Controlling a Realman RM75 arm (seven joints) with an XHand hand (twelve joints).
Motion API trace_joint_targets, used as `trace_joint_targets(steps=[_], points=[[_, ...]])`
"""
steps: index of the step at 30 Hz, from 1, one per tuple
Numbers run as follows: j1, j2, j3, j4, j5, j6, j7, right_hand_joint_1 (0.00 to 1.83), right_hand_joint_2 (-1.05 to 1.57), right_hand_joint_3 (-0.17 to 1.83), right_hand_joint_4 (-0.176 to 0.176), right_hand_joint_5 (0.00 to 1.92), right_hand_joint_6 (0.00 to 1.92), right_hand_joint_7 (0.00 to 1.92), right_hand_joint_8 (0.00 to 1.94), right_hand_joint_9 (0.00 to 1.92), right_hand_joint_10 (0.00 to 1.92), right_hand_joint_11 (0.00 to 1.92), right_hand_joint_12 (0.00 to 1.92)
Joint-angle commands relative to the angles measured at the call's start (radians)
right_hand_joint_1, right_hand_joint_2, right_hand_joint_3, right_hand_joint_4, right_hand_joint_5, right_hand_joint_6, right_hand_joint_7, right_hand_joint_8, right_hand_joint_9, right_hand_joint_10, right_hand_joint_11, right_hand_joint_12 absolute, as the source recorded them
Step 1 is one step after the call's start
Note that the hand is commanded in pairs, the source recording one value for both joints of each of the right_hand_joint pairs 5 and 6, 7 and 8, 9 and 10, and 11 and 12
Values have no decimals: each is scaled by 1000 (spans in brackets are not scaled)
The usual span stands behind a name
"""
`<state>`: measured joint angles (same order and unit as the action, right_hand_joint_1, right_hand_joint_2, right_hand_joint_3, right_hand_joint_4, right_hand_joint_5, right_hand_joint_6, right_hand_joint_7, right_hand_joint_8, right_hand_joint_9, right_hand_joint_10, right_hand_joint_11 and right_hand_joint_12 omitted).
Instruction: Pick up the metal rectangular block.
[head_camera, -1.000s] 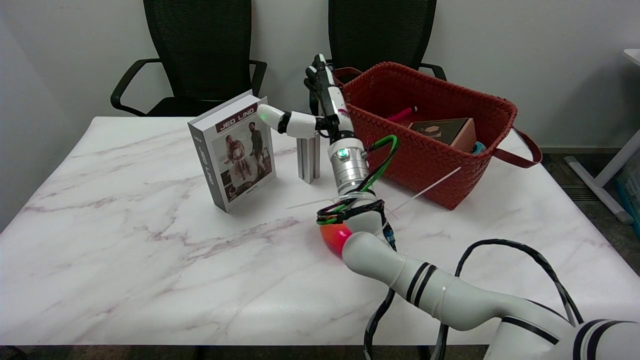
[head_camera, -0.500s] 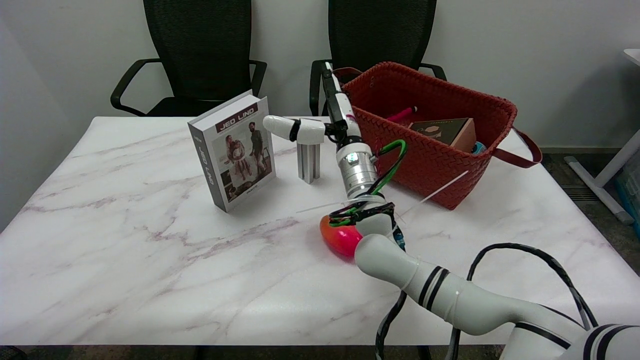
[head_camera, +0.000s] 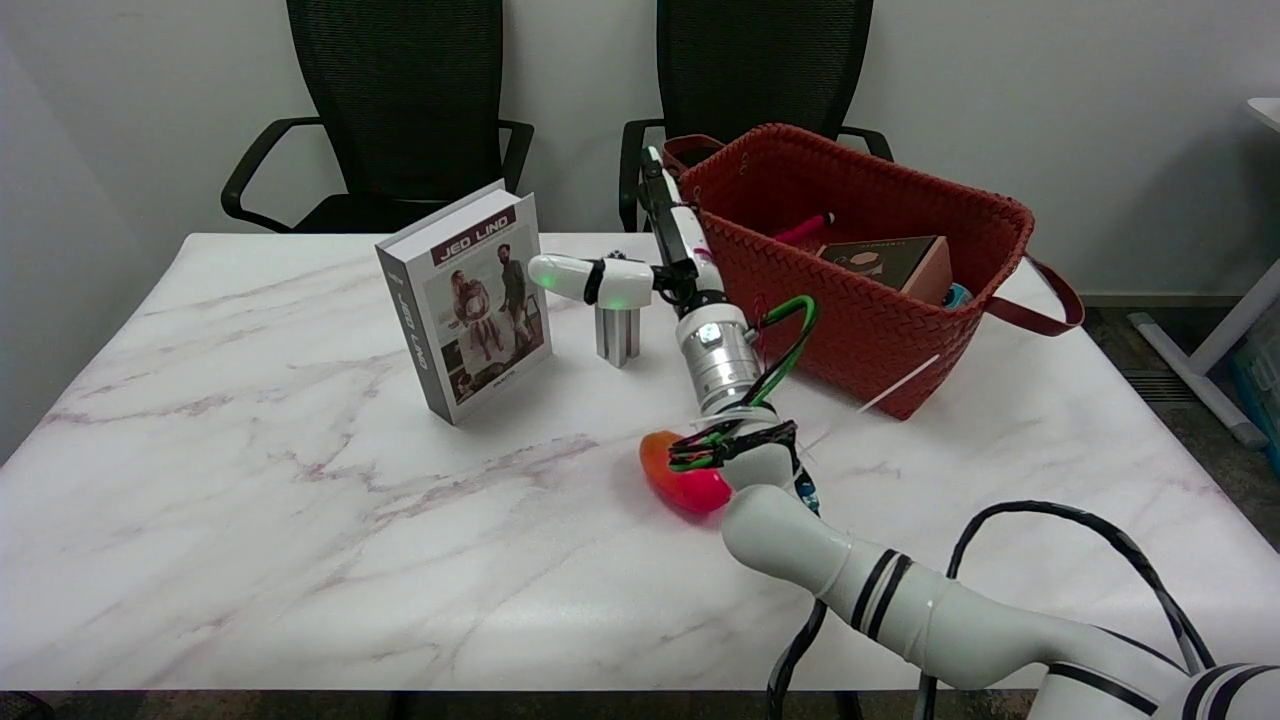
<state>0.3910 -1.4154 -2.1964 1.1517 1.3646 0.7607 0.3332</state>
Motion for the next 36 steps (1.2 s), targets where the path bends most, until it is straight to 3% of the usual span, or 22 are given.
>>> trace_joint_targets(steps=[1, 36], points=[[-44, 10, 6, 8, 15, -11, 4, 1024, 167, 287, 0, 0, 0, 0, 0, 97, 97, 0, 0], [-45, 8, -1, -63, 76, -11, 5, 1010, 234, 211, 0, 0, 0, 0, 0, 65, 65, 0, 0]])
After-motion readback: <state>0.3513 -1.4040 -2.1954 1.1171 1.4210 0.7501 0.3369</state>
